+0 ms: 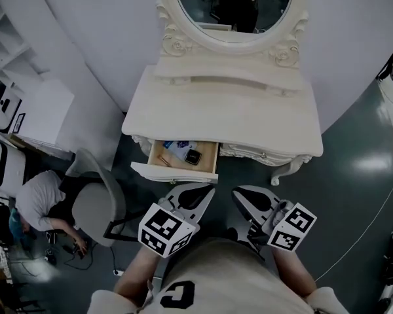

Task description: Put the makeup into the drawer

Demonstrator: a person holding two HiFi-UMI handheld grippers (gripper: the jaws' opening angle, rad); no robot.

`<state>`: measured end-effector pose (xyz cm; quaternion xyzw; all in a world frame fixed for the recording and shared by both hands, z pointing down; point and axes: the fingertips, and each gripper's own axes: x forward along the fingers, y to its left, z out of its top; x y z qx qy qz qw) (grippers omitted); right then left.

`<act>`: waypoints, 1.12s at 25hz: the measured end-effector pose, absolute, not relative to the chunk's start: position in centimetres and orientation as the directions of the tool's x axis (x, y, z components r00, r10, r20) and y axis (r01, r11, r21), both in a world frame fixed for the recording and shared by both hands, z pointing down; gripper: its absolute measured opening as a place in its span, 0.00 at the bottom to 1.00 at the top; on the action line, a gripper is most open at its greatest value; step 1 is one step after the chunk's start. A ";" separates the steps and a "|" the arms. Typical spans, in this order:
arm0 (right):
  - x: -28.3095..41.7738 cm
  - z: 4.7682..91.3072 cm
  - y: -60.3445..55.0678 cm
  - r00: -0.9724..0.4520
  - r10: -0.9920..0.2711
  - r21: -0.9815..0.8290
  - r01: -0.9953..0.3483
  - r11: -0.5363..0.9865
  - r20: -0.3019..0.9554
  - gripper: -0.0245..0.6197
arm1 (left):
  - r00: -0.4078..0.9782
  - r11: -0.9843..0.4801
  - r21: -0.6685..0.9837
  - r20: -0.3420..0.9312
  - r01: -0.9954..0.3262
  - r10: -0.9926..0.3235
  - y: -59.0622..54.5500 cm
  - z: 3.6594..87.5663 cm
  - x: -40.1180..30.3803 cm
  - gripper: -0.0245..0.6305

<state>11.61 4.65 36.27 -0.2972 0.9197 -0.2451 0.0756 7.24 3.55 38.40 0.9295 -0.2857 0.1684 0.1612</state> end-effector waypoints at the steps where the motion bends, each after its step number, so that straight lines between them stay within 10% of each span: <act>1: 12.2 36.3 5.2 -0.814 -0.580 -0.499 -0.504 0.705 0.002 0.08 | 0.773 -0.780 0.200 0.412 -0.593 -0.482 4.1 38.5 7.8 0.12; 28: 1.6 38.3 9.2 -0.939 -0.343 -0.593 -0.273 0.757 -0.006 0.08 | 0.615 -0.613 0.158 0.415 -0.774 -0.670 8.4 38.5 -4.1 0.12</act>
